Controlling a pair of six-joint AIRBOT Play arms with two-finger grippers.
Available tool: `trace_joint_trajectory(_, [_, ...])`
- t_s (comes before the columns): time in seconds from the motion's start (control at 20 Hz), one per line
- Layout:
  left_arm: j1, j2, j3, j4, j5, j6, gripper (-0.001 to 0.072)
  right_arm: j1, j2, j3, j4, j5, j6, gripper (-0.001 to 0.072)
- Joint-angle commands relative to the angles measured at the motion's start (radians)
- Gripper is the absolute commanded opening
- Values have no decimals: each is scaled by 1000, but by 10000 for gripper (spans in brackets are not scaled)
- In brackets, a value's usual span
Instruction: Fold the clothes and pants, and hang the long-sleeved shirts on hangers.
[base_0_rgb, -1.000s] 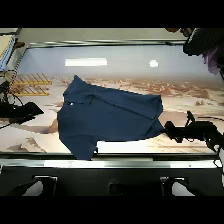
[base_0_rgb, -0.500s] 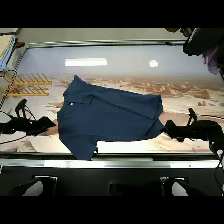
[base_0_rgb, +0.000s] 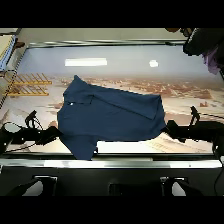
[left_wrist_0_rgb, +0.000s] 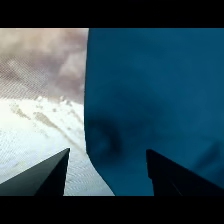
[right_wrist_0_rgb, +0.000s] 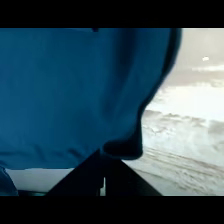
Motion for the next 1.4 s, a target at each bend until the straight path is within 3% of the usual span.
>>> trace_joint_trajectory(0.0, [-1,-7,-34,-48,25,22,539,1,9,1,3,-19,4,30])
trace_joint_trajectory(0.1, [-1,-9,-42,-61,26,22,538,1,9,1,4,-24,4,30])
trace_joint_trajectory(0.3, [-1,-12,-42,-71,56,21,435,1,9,1,6,-38,4,30])
trace_joint_trajectory(0.35, [-1,-12,-42,-86,67,21,395,1,9,1,7,-41,4,30])
trace_joint_trajectory(0.45, [-1,-12,-42,-120,87,22,243,1,9,1,11,-48,3,30])
trace_joint_trajectory(1.05, [-23,-12,-60,-109,65,51,230,1,138,1,6,-34,23,30])
trace_joint_trajectory(1.15, [-23,-12,-60,-109,66,51,17,1,147,1,7,-35,23,30])
trace_joint_trajectory(1.35, [-23,-9,-57,-111,55,51,16,1,204,2,21,-37,12,30])
